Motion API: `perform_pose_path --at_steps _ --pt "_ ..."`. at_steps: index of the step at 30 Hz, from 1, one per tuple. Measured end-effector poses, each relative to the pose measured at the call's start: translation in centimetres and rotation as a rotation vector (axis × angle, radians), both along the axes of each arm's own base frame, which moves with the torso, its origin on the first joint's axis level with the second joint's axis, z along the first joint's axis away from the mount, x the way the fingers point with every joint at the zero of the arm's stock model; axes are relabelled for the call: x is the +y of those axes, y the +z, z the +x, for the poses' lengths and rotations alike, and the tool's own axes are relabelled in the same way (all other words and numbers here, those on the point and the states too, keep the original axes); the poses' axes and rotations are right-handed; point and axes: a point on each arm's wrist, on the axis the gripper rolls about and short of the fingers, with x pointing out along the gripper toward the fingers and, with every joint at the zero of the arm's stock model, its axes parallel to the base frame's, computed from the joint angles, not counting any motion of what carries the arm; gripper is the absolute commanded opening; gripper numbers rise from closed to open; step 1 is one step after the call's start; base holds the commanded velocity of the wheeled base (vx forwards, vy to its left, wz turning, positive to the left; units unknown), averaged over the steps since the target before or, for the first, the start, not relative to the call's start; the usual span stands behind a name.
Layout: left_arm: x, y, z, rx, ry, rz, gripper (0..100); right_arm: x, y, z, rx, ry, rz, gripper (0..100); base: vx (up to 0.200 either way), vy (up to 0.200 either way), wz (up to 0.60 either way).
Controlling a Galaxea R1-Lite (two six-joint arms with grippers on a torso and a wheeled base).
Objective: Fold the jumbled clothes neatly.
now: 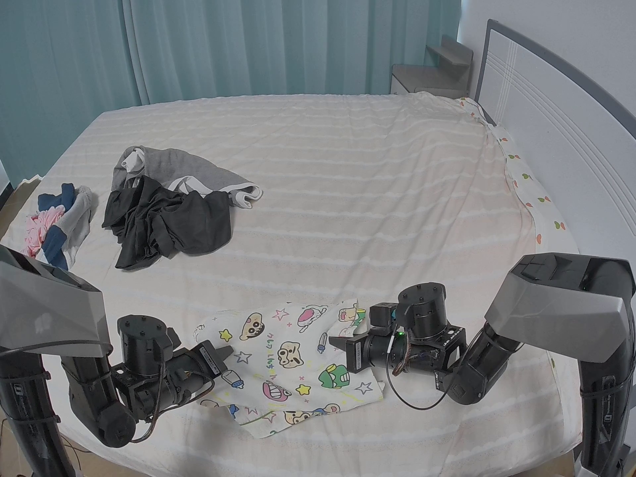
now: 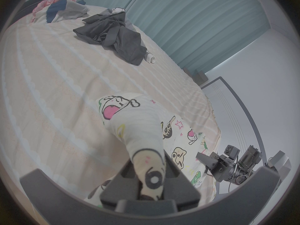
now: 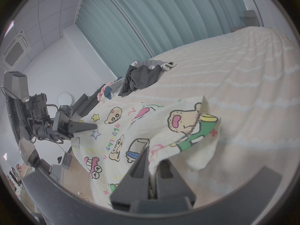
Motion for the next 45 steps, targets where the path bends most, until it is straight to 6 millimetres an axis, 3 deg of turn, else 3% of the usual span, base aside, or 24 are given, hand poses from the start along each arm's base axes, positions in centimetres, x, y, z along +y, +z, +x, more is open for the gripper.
perform_pose_path --at_steps 29,45 --pt "0.0 0.6 0.2 -0.037 0.077 0.033 0 0.4 -0.3 -0.6 0.014 0.003 -0.018 0 0.0 0.0 0.0" --pt "0.0 0.0 0.5 -0.023 0.08 0.044 0 0.3 -0.8 -0.5 0.022 -0.005 -0.027 0 0.0 0.2 0.0"
